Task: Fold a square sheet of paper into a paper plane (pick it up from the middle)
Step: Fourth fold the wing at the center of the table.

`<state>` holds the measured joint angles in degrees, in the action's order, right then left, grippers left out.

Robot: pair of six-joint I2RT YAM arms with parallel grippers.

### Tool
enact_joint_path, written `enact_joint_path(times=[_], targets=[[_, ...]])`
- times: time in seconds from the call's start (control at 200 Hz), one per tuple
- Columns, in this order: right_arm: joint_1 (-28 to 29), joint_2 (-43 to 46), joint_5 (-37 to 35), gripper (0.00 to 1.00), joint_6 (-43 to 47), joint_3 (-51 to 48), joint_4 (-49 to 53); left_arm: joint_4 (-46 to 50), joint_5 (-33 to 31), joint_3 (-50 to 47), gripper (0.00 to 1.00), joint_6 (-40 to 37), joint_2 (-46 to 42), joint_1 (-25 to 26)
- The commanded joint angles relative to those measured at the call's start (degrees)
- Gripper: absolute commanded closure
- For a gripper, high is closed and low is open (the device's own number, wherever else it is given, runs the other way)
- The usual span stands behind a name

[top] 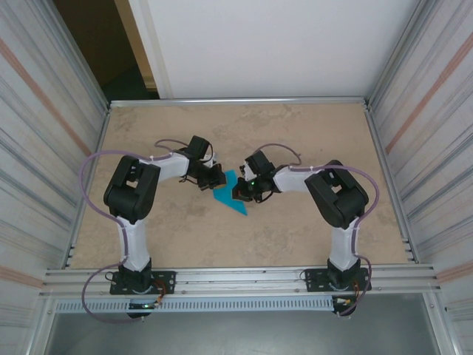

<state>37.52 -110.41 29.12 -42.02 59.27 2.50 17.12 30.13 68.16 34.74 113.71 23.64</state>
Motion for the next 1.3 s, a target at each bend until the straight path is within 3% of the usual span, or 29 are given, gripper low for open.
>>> enact_joint_path(times=[0.0,0.616,0.862,1.032,1.097,1.293], targets=[[0.2,3.9,-0.8,0.95,-1.1,-4.9,5.1,6.7,-8.5,-0.7,0.93,0.0,4.4,-0.4],[0.5,12.6,-2.1,0.95,1.5,-15.2,11.5,8.5,-8.2,1.1,0.93,-0.5,6.0,-0.6],[0.4,18.1,-4.3,0.92,1.0,-16.6,9.0,8.1,-5.2,3.3,0.9,-2.1,6.0,-0.6],[-0.8,20.7,-7.4,0.81,-3.5,-14.9,-0.4,7.0,-0.9,6.4,0.87,-3.0,3.1,-0.5],[-1.4,19.6,-8.1,0.72,-5.0,-13.5,-3.0,5.0,1.6,6.8,0.85,-2.5,0.5,-0.5],[-2.9,13.9,-11.0,0.59,-5.3,-7.9,-6.4,-0.2,2.4,3.9,0.62,0.3,-9.1,-1.4]])
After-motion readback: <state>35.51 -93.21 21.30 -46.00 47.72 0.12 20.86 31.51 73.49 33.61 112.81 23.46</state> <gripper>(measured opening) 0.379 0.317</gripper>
